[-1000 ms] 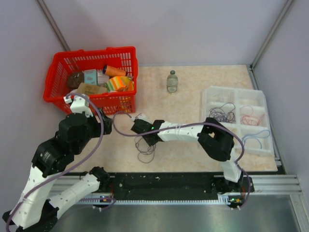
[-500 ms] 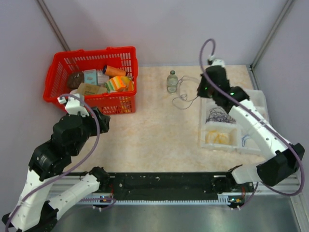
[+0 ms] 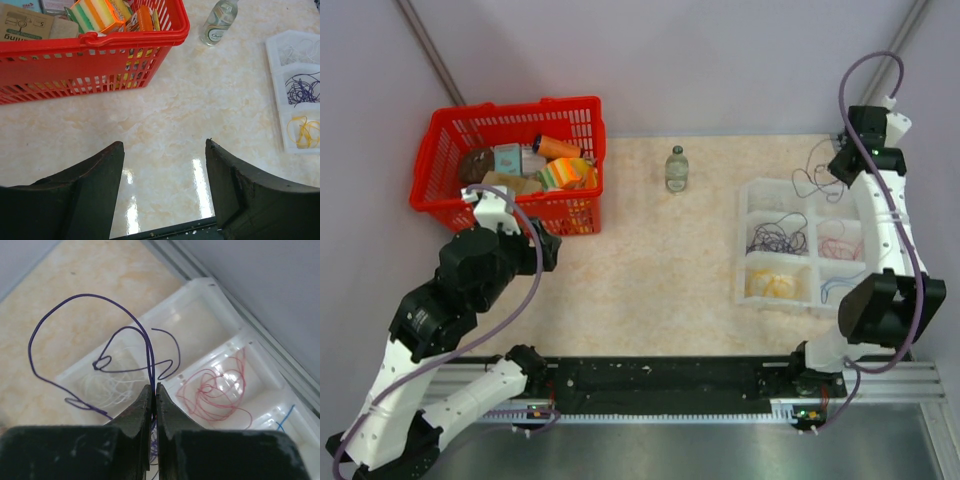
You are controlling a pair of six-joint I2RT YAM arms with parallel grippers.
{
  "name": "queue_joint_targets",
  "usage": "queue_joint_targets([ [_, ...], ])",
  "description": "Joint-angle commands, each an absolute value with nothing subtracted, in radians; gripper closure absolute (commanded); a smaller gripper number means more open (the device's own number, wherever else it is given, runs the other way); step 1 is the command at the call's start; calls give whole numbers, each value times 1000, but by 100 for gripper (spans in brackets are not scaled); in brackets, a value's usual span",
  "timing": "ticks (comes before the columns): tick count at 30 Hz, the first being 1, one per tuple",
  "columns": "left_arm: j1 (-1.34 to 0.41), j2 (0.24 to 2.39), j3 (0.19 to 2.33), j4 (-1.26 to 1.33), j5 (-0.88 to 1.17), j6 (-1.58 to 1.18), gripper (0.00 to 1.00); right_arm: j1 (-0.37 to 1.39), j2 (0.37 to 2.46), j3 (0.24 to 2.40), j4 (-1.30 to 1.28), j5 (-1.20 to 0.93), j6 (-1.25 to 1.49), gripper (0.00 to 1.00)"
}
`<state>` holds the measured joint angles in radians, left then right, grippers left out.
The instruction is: Untangle the cables
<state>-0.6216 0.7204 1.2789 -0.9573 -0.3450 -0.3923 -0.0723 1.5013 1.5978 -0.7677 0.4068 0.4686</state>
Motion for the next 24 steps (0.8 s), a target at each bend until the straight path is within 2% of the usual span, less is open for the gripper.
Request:
queue_joint_targets([
  [1, -621, 701, 1299, -930, -353, -368, 29, -169, 1563, 1643, -880, 472, 558, 100],
  [7, -621, 693, 1276, -931, -370, -370, 28, -196, 1577, 1666, -874, 385, 505, 100],
  [14, -621, 739, 1272, -897, -336, -341, 28, -184, 1398, 1644, -936, 302, 489, 100],
  [21, -621, 778, 1249, -854, -295, -337, 28, -135, 1284, 1496, -996, -32, 601, 100],
  [24, -621, 788, 1247, -861, -285, -341, 28, -129, 1278, 1442, -1009, -77, 650, 100],
])
